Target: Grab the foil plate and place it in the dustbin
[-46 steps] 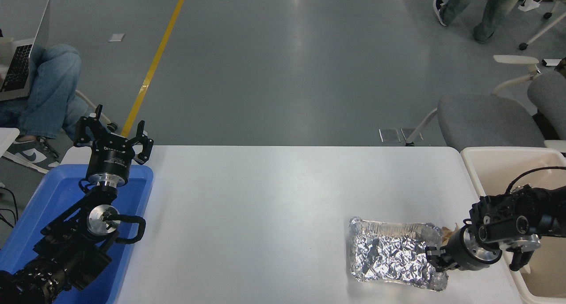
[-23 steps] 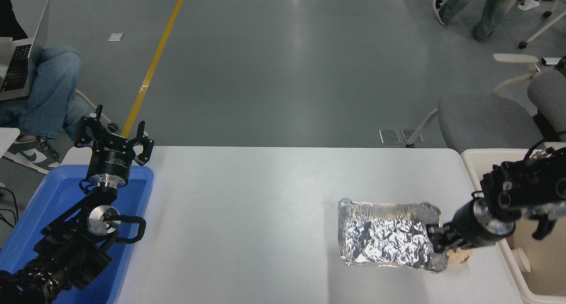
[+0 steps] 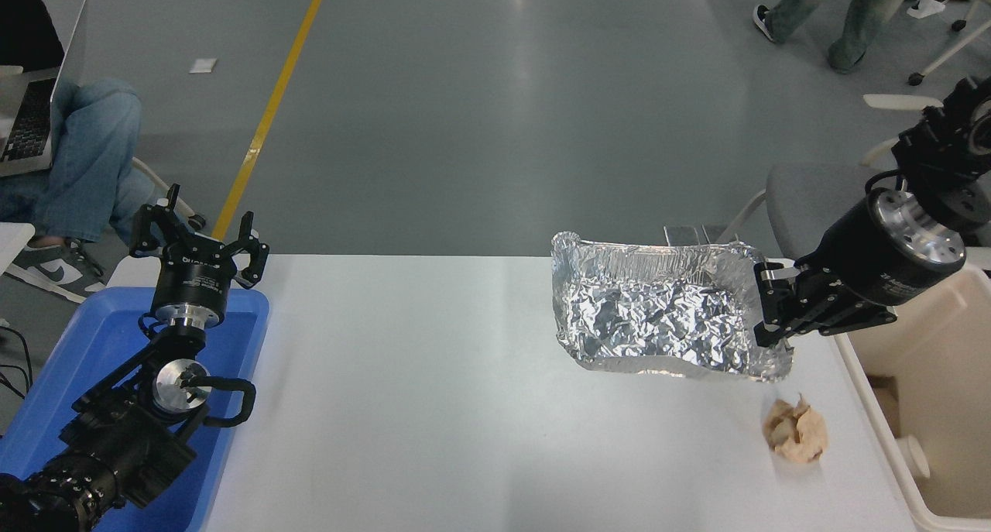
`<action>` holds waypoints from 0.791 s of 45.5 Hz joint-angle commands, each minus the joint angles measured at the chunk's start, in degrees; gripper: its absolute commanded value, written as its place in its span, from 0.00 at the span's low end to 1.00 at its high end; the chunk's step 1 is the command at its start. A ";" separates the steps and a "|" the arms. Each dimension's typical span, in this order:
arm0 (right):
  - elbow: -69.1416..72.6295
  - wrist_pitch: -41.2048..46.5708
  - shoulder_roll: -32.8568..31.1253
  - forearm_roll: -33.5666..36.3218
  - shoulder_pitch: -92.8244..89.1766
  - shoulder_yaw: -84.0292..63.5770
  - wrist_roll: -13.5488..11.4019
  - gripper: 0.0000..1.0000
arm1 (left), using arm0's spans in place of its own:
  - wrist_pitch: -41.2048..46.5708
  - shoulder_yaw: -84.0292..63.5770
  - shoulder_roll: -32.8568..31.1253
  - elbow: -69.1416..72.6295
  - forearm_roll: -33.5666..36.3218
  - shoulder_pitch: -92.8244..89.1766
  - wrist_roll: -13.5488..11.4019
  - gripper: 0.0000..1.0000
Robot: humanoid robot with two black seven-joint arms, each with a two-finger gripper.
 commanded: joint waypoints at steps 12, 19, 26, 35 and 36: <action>0.03 1.71 -1.22 1.98 9.20 -2.58 -0.08 0.00 | 0.00 0.00 -0.02 0.02 -0.01 0.00 0.00 0.99; -0.58 1.71 -3.06 1.63 9.11 -4.51 -0.08 0.00 | 0.00 0.00 -0.02 0.02 -0.01 0.00 0.00 0.99; -3.83 1.71 -4.30 1.19 7.89 -10.21 -0.17 0.00 | 0.00 0.00 -0.02 -0.06 0.08 0.00 0.00 0.99; -8.05 1.71 -8.77 1.63 7.01 -18.92 -0.17 0.00 | 0.00 0.00 0.07 0.02 -0.01 0.00 0.00 0.99; -8.49 1.71 -9.30 1.89 6.92 -19.54 -0.17 0.00 | 0.00 0.00 -0.02 -0.06 -0.01 0.00 0.00 0.99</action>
